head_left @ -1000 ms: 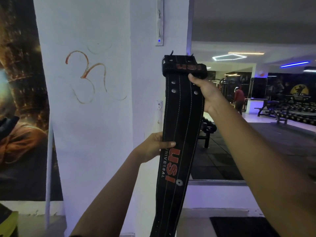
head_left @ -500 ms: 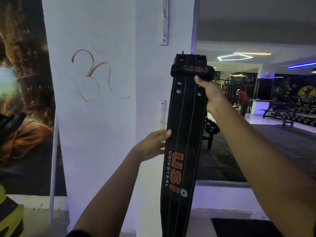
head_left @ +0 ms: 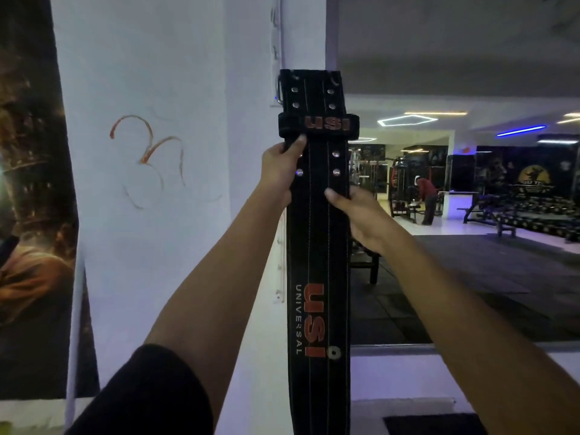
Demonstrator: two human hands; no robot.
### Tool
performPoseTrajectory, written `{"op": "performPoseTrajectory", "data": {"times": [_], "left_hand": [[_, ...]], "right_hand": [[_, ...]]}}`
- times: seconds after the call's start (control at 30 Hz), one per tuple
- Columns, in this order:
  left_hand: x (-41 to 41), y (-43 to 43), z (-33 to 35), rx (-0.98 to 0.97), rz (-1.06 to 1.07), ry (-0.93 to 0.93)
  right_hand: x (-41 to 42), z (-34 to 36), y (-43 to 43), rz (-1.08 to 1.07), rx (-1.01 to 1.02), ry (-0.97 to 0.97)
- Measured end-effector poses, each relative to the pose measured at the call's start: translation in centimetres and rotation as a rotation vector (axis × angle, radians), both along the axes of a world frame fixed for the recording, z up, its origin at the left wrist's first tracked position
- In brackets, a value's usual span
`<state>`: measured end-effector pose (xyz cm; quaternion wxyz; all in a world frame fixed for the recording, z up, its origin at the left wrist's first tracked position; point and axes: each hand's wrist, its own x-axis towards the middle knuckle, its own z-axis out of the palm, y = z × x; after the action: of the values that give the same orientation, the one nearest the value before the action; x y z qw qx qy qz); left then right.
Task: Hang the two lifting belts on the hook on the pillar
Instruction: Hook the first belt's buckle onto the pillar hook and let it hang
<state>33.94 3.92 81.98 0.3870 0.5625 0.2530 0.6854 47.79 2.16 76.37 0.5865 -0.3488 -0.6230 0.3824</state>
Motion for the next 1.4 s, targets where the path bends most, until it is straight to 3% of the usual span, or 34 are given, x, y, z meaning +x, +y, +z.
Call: {"op": "performPoseTrajectory", "data": {"times": [0.1, 0.2, 0.33, 0.53, 0.63, 0.73, 0.9, 1.07, 1.27, 1.4], "left_hand": [[-0.2, -0.1, 1.2, -0.014, 0.035, -0.025], [-0.4, -0.1, 0.5, -0.074, 0.034, -0.021], [-0.9, 0.0, -2.3, -0.073, -0.156, 0.081], [-1.5, 0.0, -3.4, -0.164, -0.221, 0.014], [-1.7, 0.5, -3.6, -0.184, -0.171, -0.004], [-2.1, 1.1, -3.9, -0.144, -0.164, -0.008], [-2.5, 0.6, -1.6, -0.015, -0.211, -0.018], [-2.7, 0.1, -0.7, 0.054, -0.216, 0.004], [-2.6, 0.3, -1.8, 0.089, -0.274, 0.112], [-2.7, 0.3, -2.3, 0.101, -0.311, 0.07]], "right_hand": [[0.9, -3.1, -0.7, 0.095, -0.11, 0.046], [1.0, -4.0, -1.0, 0.072, -0.09, 0.062], [0.7, -4.2, -1.0, 0.008, -0.03, 0.149], [0.4, -3.5, -1.5, 0.025, 0.007, 0.15], [0.9, -5.4, -1.6, 0.07, -0.09, 0.062], [1.6, -7.7, -1.4, 0.128, -0.214, -0.057], [1.5, -6.7, -1.2, 0.154, -0.129, -0.031], [1.6, -9.5, -1.6, 0.195, -0.2, -0.169], [0.7, -3.2, -0.9, 0.197, -0.092, 0.044], [0.4, -2.9, -0.8, 0.162, -0.087, 0.072]]}}
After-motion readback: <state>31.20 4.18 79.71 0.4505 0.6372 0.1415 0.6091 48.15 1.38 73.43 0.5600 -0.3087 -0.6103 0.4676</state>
